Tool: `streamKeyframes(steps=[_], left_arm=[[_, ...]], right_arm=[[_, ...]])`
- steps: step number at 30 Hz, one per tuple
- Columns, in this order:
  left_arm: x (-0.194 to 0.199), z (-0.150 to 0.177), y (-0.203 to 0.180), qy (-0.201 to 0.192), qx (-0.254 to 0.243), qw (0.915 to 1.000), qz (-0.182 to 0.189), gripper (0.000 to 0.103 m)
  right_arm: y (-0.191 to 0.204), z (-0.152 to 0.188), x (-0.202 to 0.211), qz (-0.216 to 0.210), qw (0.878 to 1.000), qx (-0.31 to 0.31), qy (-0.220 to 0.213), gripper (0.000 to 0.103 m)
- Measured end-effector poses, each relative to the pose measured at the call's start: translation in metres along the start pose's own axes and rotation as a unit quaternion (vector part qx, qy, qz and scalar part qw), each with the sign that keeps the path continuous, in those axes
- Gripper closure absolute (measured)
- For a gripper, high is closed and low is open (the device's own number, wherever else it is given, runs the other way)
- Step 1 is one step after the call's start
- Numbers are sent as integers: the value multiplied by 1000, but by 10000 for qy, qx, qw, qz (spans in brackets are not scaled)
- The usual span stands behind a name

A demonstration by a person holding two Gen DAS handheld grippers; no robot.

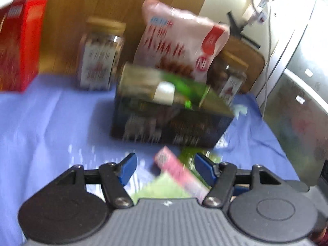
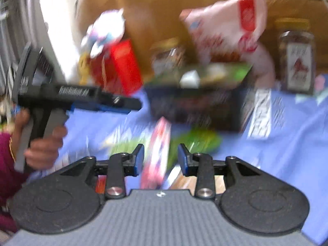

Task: Organize snacks
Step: 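Move the left tool down to the pink stick packet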

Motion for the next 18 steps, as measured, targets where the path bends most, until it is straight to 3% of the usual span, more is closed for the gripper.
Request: streamKeyframes(steps=[4, 6, 7, 14, 16, 18], left_arm=[[-1, 7, 3, 133, 304, 9994, 69, 39], [1, 6, 1, 122, 260, 9996, 32, 39], [1, 6, 0, 108, 205, 9997, 14, 39], [-7, 4, -29, 136, -76, 9996, 255, 33], [-14, 7, -46, 202, -238, 9989, 354, 33], [-21, 15, -64, 301, -372, 9978, 465, 33]], right_arm=[[16, 8, -21, 308, 9985, 439, 137, 64], [16, 9, -26, 477, 9971, 561, 200, 75], [15, 9, -23, 472, 9973, 528, 211, 75], [-9, 29, 46, 299, 9934, 1027, 403, 76], [-30, 35, 68, 672, 9899, 1182, 395, 72], [-54, 38, 90, 1346, 9850, 1057, 210, 62]])
Point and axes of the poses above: each gripper's, at about its wrist camera, not at the fingertips, and x roughly against the way its jaws point, y to its left, z to its underside, the point moved 8 cm from there along -x, roughly the way its jaws point, and after that the axes turned 3 degrees about -x, right-handed, at the moved point
